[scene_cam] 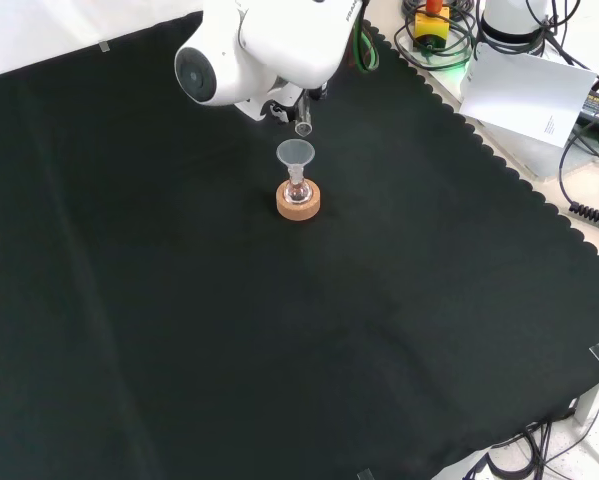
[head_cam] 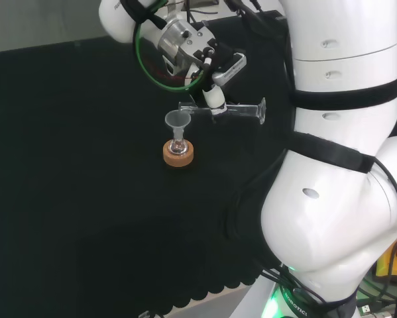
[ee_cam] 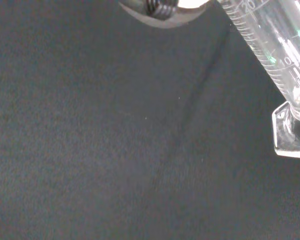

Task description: Pour the water from the graduated cylinder into the round-bottom flask.

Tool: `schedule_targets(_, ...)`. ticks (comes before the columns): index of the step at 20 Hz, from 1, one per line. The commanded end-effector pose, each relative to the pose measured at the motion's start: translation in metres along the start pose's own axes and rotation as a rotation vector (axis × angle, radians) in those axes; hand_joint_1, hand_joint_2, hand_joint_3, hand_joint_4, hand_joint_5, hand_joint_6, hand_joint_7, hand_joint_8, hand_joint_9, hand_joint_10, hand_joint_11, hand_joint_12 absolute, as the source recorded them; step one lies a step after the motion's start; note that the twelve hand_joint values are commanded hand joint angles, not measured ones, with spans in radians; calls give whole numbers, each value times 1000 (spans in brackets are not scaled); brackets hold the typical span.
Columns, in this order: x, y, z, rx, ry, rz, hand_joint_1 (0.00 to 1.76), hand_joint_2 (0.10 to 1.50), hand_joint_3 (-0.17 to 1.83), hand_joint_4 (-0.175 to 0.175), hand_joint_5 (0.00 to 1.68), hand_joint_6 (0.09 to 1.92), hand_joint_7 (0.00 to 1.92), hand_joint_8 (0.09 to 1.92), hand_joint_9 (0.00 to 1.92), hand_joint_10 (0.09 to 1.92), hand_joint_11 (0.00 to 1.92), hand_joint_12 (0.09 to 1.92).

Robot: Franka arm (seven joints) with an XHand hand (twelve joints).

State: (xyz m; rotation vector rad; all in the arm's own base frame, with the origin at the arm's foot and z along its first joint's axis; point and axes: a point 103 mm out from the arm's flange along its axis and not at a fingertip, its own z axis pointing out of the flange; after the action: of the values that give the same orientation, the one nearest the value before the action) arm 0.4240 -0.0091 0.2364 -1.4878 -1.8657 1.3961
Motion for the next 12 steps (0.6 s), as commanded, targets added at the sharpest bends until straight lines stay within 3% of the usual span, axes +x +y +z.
schedule_targets(1, -15, -1, 6, -127, 58, -44, 1362, 1141, -5, -162, 985, 714, 926, 1139, 1474, 87, 1255, 667)
schedule_targets(12, -33, -15, 14, -431, 225, -180, 1362, 1142, -4, -159, 985, 717, 923, 1143, 1472, 87, 1250, 663)
